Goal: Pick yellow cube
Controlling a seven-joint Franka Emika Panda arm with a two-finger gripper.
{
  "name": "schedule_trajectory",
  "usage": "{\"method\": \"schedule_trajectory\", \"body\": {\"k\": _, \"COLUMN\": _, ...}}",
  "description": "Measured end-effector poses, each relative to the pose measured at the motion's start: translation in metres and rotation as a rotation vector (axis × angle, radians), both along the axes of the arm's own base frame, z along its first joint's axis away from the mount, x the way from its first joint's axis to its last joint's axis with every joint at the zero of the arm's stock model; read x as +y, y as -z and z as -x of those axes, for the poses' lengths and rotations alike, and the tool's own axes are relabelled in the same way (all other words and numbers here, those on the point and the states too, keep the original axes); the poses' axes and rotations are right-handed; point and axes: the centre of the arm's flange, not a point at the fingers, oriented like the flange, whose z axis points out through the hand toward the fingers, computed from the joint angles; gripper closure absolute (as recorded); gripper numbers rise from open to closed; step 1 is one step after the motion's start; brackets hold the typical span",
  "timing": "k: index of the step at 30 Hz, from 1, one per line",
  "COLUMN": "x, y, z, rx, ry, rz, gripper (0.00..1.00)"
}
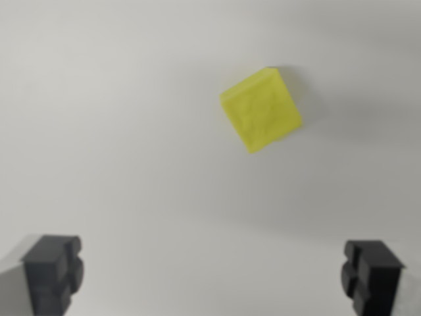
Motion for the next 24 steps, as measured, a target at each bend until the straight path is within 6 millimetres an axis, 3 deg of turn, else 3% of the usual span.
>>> {"method": "schedule_trajectory", "body": {"k": 24, "x": -0.016, "y": 0.059, "z": -0.006, "rx": 0.003, "ry": -0.183, "rz": -0.012, "gripper": 0.0}}
